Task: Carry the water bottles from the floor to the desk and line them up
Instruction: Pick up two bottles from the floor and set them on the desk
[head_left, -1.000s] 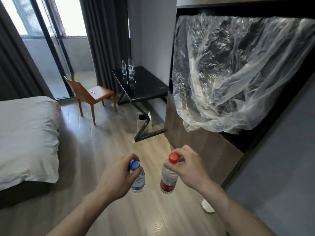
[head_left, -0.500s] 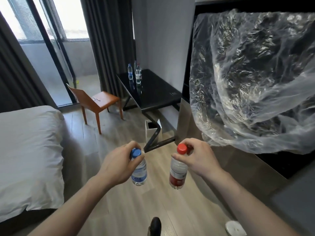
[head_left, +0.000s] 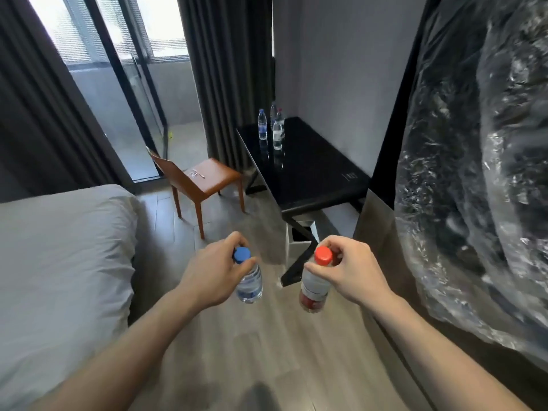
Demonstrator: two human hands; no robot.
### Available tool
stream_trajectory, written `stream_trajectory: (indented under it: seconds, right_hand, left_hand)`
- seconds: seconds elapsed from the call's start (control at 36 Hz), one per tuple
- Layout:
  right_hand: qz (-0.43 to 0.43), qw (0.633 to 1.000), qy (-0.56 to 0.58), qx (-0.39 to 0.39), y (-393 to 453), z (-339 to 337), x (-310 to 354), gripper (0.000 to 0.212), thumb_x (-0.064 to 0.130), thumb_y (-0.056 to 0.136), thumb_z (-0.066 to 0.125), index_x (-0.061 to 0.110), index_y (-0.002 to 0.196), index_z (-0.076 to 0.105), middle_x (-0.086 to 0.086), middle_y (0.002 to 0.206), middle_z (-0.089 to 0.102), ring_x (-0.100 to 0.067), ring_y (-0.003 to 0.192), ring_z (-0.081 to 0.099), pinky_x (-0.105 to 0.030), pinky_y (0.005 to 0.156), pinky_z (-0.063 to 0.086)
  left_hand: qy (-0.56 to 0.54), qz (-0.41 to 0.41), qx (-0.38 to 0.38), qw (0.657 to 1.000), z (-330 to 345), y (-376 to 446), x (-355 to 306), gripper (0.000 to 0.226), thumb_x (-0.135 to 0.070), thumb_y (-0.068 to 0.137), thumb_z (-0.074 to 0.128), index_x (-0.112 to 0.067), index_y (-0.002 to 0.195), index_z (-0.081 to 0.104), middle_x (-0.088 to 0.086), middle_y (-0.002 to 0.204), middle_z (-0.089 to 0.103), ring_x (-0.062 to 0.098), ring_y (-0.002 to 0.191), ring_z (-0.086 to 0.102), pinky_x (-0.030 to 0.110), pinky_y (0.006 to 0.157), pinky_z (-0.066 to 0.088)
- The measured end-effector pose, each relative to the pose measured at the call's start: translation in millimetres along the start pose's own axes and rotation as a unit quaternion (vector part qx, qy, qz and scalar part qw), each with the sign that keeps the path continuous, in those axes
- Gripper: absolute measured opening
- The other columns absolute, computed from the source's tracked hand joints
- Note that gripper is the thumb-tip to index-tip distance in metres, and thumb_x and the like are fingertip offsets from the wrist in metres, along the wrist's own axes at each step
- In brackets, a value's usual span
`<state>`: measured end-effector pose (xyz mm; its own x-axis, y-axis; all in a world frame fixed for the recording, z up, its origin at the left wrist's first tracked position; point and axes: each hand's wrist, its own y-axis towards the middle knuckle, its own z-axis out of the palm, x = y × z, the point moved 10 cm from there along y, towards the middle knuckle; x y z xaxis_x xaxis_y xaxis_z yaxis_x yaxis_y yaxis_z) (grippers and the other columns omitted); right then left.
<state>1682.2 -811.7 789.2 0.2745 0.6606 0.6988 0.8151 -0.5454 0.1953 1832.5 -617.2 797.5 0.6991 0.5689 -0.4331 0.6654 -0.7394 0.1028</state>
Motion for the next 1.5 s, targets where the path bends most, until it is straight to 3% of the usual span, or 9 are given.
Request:
stream_trajectory:
  seconds: [0.22, 0.28, 0.42, 0.47, 0.61, 0.89, 0.94, 1.19, 1.5]
  right_hand:
    - [-0.022, 1.000, -0.006, 0.011, 77.7, 12.6, 13.2, 0.029, 0.047, 0.071, 0.085, 0.034, 0.071, 0.060, 0.017, 0.072, 0.064, -0.007, 0.069, 0.058, -0.033, 0.063, 0.050]
    - [-0.021, 1.000, 0.003, -0.007, 173.1, 30.5, 2.0, 0.029, 0.050, 0.071, 0.085, 0.033, 0.073, 0.061, 0.015, 0.074, 0.066, -0.009, 0.072, 0.061, -0.035, 0.065, 0.053]
    - [-0.015, 1.000, -0.005, 0.018, 182.5, 38.0, -0.2, 0.032, 0.051, 0.070, 0.085, 0.031, 0.075, 0.061, 0.013, 0.072, 0.065, -0.007, 0.069, 0.059, -0.024, 0.059, 0.047]
    - [-0.011, 1.000, -0.003, 0.027, 210.4, 47.0, 1.4, 0.032, 0.051, 0.070, 0.085, 0.031, 0.074, 0.061, 0.014, 0.072, 0.065, -0.006, 0.068, 0.060, -0.022, 0.059, 0.046]
    - [0.006, 1.000, -0.022, 0.012, 293.7, 58.8, 0.9, 0.031, 0.053, 0.072, 0.082, 0.030, 0.081, 0.062, 0.013, 0.078, 0.067, -0.007, 0.074, 0.063, -0.034, 0.066, 0.056]
    - [0.048, 0.998, -0.036, -0.022, 420.6, 75.4, -10.5, 0.027, 0.048, 0.072, 0.083, 0.033, 0.081, 0.062, 0.020, 0.084, 0.067, -0.002, 0.080, 0.064, -0.032, 0.069, 0.058]
    - [0.063, 0.997, -0.034, -0.017, 444.4, 81.3, -16.6, 0.027, 0.047, 0.071, 0.084, 0.033, 0.080, 0.063, 0.018, 0.081, 0.068, -0.003, 0.077, 0.065, -0.033, 0.069, 0.058]
    - [0.098, 0.994, -0.018, 0.040, 564.5, 136.8, -66.0, 0.028, 0.049, 0.070, 0.084, 0.032, 0.079, 0.063, 0.013, 0.076, 0.069, -0.007, 0.071, 0.066, -0.035, 0.068, 0.058]
    - [0.133, 0.988, 0.012, 0.083, 728.8, 198.6, -111.9, 0.020, 0.043, 0.070, 0.077, 0.031, 0.078, 0.063, 0.015, 0.074, 0.067, -0.006, 0.069, 0.064, -0.032, 0.065, 0.058]
  left_hand:
    - [0.002, -0.022, -0.021, 1.000, -16.8, 59.5, 32.8, 0.022, -0.057, 0.091, 0.057, -0.036, 0.096, 0.050, -0.017, 0.081, 0.061, 0.006, 0.071, 0.061, 0.019, 0.063, 0.050]
    - [-0.003, -0.033, -0.029, 0.999, -23.3, 153.3, 71.8, 0.022, -0.058, 0.091, 0.057, -0.038, 0.096, 0.050, -0.016, 0.082, 0.062, 0.006, 0.072, 0.062, 0.022, 0.064, 0.053]
    - [-0.016, -0.030, -0.030, 0.999, -26.0, 163.2, 87.8, 0.023, -0.059, 0.089, 0.059, -0.039, 0.096, 0.051, -0.014, 0.082, 0.064, 0.007, 0.074, 0.063, 0.037, 0.069, 0.058]
    - [-0.021, -0.026, -0.022, 0.999, -29.6, 193.2, 98.2, 0.021, -0.057, 0.090, 0.059, -0.038, 0.097, 0.052, -0.014, 0.081, 0.064, 0.007, 0.073, 0.062, 0.034, 0.069, 0.057]
    - [0.011, 0.000, -0.029, 1.000, -43.1, 281.7, 126.1, 0.022, -0.058, 0.091, 0.056, -0.038, 0.098, 0.050, -0.016, 0.080, 0.062, 0.007, 0.073, 0.059, 0.030, 0.066, 0.054]
    - [-0.009, 0.036, -0.021, 0.999, -47.5, 432.3, 164.8, 0.021, -0.049, 0.090, 0.063, -0.035, 0.100, 0.052, -0.013, 0.077, 0.056, 0.008, 0.072, 0.056, 0.028, 0.061, 0.045]
    - [-0.020, 0.033, -0.013, 0.999, -43.4, 459.2, 173.9, 0.020, -0.049, 0.090, 0.063, -0.036, 0.098, 0.051, -0.012, 0.076, 0.057, 0.008, 0.071, 0.056, 0.027, 0.059, 0.043]
    - [-0.049, 0.019, 0.024, 0.998, -11.4, 582.5, 228.5, 0.021, -0.055, 0.089, 0.060, -0.038, 0.099, 0.051, -0.014, 0.088, 0.064, 0.009, 0.078, 0.063, 0.037, 0.071, 0.056]
    - [0.003, 0.046, 0.058, 0.997, 12.2, 729.8, 266.9, 0.026, -0.054, 0.089, 0.059, -0.045, 0.091, 0.035, -0.017, 0.087, 0.058, 0.009, 0.073, 0.051, 0.029, 0.066, 0.045]
